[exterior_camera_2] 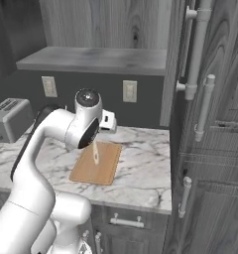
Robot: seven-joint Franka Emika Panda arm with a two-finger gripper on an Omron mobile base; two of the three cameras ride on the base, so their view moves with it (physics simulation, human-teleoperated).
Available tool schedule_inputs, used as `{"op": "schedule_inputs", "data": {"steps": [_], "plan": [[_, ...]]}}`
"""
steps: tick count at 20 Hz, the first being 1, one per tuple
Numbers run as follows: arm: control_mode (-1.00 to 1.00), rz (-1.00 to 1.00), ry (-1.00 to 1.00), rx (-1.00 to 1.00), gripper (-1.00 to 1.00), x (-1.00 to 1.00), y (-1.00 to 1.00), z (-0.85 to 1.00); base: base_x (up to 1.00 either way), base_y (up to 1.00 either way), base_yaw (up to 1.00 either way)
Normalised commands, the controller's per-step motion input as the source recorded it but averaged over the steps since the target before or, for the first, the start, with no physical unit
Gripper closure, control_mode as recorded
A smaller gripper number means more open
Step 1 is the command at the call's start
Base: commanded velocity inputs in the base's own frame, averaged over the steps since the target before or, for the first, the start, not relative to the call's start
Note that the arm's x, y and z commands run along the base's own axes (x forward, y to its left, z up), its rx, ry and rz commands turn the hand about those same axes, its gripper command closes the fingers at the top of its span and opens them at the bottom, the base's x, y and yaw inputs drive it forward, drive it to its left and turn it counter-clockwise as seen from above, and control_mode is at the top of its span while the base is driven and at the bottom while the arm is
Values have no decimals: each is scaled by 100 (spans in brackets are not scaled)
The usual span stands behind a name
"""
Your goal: Grab the spray bottle from the cabinet, then place it next to the cutting board for sanitizing. Then grab the dish brush from the countertop next to the sink and place it next to the cutting board.
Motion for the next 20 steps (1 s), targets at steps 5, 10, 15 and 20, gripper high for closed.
{"op": "schedule_inputs", "data": {"steps": [5, 10, 15, 20], "plan": [[-100, -2, 31, -3, 100, 62, -25, -77, 0, 0, 0], [-100, -1, 28, 0, 100, 47, -33, -64, 0, 0, 0], [-100, -1, 9, -1, 100, 18, -26, -29, 0, 0, 0], [-100, -6, 4, -8, 100, 25, -17, -34, 0, 0, 0]]}}
